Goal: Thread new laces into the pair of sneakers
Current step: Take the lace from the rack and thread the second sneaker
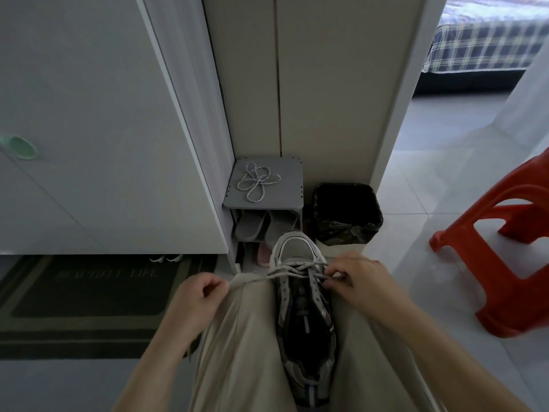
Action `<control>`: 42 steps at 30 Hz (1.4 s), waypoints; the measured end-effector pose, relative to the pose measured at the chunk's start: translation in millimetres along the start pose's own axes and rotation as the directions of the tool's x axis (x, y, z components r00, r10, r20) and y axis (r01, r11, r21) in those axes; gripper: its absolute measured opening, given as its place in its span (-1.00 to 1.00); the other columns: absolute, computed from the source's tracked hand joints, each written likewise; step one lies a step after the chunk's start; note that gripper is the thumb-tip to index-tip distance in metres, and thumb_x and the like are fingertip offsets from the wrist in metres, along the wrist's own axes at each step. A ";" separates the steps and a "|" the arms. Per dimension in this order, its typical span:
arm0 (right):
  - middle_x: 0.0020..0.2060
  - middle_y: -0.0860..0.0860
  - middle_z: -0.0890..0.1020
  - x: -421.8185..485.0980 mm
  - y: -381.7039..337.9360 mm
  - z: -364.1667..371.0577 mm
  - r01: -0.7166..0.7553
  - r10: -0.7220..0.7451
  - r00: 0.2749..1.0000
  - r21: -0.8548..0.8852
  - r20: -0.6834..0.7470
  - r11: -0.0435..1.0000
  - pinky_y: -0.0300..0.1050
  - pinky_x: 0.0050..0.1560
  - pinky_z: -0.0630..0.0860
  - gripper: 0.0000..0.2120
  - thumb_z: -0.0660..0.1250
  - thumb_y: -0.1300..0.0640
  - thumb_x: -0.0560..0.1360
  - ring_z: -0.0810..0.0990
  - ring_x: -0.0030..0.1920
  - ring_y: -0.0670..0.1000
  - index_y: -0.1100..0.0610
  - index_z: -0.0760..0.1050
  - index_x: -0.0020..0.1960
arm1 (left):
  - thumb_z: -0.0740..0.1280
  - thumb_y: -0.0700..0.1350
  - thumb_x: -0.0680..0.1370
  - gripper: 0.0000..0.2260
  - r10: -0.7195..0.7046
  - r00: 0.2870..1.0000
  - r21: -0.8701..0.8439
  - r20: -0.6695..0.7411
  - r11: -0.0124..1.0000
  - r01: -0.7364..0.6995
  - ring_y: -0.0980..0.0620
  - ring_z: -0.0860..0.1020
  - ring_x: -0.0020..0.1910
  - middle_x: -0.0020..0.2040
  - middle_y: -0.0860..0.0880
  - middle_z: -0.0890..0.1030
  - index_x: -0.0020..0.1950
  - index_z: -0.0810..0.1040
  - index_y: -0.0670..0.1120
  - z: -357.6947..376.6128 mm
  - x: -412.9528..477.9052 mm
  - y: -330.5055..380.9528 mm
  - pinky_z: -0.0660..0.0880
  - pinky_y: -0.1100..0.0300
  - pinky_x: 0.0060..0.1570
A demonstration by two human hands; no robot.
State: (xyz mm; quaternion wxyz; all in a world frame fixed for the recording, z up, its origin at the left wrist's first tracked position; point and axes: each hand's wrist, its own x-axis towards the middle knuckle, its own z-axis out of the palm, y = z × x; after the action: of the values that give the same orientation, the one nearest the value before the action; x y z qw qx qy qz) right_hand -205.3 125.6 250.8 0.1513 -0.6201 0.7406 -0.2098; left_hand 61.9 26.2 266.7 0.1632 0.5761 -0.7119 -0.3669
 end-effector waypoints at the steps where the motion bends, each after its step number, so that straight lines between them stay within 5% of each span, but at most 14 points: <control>1: -0.23 -0.26 0.45 1.1 -1.2 -0.2 0.007 -0.007 1.000 -0.006 0.014 1.000 -0.11 0.03 0.38 -0.95 0.35 -0.10 0.45 0.42 -0.18 -0.19 -0.16 0.52 -0.12 | 0.32 -0.03 0.54 -0.98 0.064 0.998 0.034 -0.016 0.997 -0.064 0.18 0.52 -0.06 -0.07 0.11 0.56 -0.06 0.53 0.09 1.7 2.1 4.4 0.45 0.27 -0.09; 4: -0.29 -0.26 0.44 3.3 -4.9 0.1 0.017 -0.016 1.000 0.039 -0.023 0.999 -0.17 -0.08 0.43 -0.95 0.38 -0.03 0.45 0.46 -0.23 -0.17 -0.07 0.56 -0.13 | 0.35 0.03 0.50 -0.93 0.279 0.959 0.053 -0.039 0.959 -0.277 0.30 0.48 -0.07 -0.07 0.20 0.53 -0.03 0.54 0.11 11.5 4.7 33.3 0.40 0.41 -0.07; 8: -0.20 -0.26 0.44 1.6 -8.1 1.3 0.002 0.007 0.998 0.131 -0.070 0.991 -0.28 -0.15 0.43 -0.89 0.45 0.00 0.41 0.47 -0.23 -0.23 -0.01 0.60 -0.11 | 0.36 0.11 0.48 -0.84 0.359 0.919 0.205 0.165 0.898 -0.388 0.25 0.50 -0.11 -0.06 0.16 0.52 -0.02 0.60 0.09 42.4 10.0 69.6 0.42 0.36 -0.15; 12: -0.16 -0.21 0.47 -0.9 -2.4 3.0 -0.020 0.034 0.995 0.145 -0.093 0.989 -0.36 -0.16 0.40 -0.81 0.48 0.01 0.38 0.46 -0.25 -0.24 -0.01 0.63 -0.02 | 0.34 0.08 0.49 -0.86 0.319 0.930 0.370 0.184 0.854 -0.366 0.11 0.51 -0.12 -0.16 0.14 0.49 -0.08 0.59 0.04 56.1 14.5 80.9 0.47 0.18 -0.14; 18: -0.08 -0.16 0.54 -3.5 -1.1 -0.8 -0.039 0.061 0.993 0.211 -0.100 0.977 -0.33 -0.14 0.48 -0.81 0.47 0.04 0.39 0.55 -0.21 -0.16 -0.05 0.62 0.00 | 0.39 -0.02 0.49 -0.82 0.256 0.963 0.136 0.084 0.954 -0.266 0.22 0.50 -0.31 -0.30 0.13 0.57 -0.31 0.50 0.04 35.6 8.8 65.7 0.38 0.33 -0.30; 22: -0.10 -0.21 0.56 -1.9 -3.6 -2.9 -0.025 0.041 0.997 0.210 -0.070 0.977 -0.37 -0.12 0.44 -0.89 0.45 0.04 0.41 0.55 -0.16 -0.19 -0.10 0.61 -0.07 | 0.40 -0.05 0.48 -0.88 0.222 0.974 0.079 0.054 0.971 -0.226 0.11 0.55 -0.29 -0.31 0.03 0.60 -0.24 0.58 -0.03 11.1 -2.0 44.0 0.49 0.23 -0.26; 25: -0.16 -0.25 0.58 -0.9 -9.3 -1.6 -0.028 0.040 0.998 0.200 -0.054 0.979 -0.26 -0.10 0.49 -0.89 0.43 0.05 0.41 0.55 -0.18 -0.19 -0.15 0.60 -0.09 | 0.38 -0.05 0.50 -0.90 0.186 0.981 0.085 0.049 0.978 -0.189 0.10 0.55 -0.28 -0.28 0.01 0.59 -0.20 0.57 -0.02 -4.9 -9.8 30.7 0.43 0.34 -0.28; 32: -0.14 -0.24 0.56 4.3 -14.7 1.3 -0.033 0.036 0.999 0.209 -0.012 0.977 -0.19 -0.03 0.51 -0.60 0.38 0.08 0.47 0.54 -0.15 -0.16 -0.12 0.44 0.28 | 0.34 -0.03 0.52 -0.94 0.146 0.982 0.194 0.118 0.967 -0.167 0.15 0.54 -0.21 -0.20 0.05 0.57 -0.14 0.53 0.04 -16.6 -10.9 16.4 0.48 0.29 -0.18; 37: -0.22 -0.19 0.58 5.9 -16.1 2.1 -0.090 0.099 0.995 0.211 -0.029 0.973 -0.21 -0.09 0.49 -0.83 0.42 0.05 0.44 0.53 -0.17 -0.15 -0.11 0.56 0.03 | 0.25 0.14 0.53 -0.88 0.299 0.949 0.237 0.105 0.919 -0.315 0.29 0.49 -0.11 -0.10 0.24 0.54 -0.04 0.53 0.15 9.3 -5.2 45.0 0.50 0.21 -0.02; 42: -0.24 -0.17 0.59 2.3 -21.2 1.2 -0.101 0.103 0.995 0.226 0.002 0.969 -0.18 -0.09 0.52 -0.84 0.41 0.04 0.43 0.55 -0.19 -0.16 -0.14 0.51 -0.03 | 0.30 0.15 0.52 -0.85 0.316 0.937 0.326 0.147 0.879 -0.348 0.12 0.52 -0.10 -0.22 0.17 0.53 -0.16 0.47 0.11 34.3 3.1 71.7 0.46 0.10 0.03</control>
State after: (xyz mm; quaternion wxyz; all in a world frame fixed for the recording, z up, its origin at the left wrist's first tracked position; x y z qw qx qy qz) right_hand -187.0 120.1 260.4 0.2279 -0.5590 0.7437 -0.2873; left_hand -11.6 39.6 293.8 0.0876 0.4481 -0.8601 -0.2275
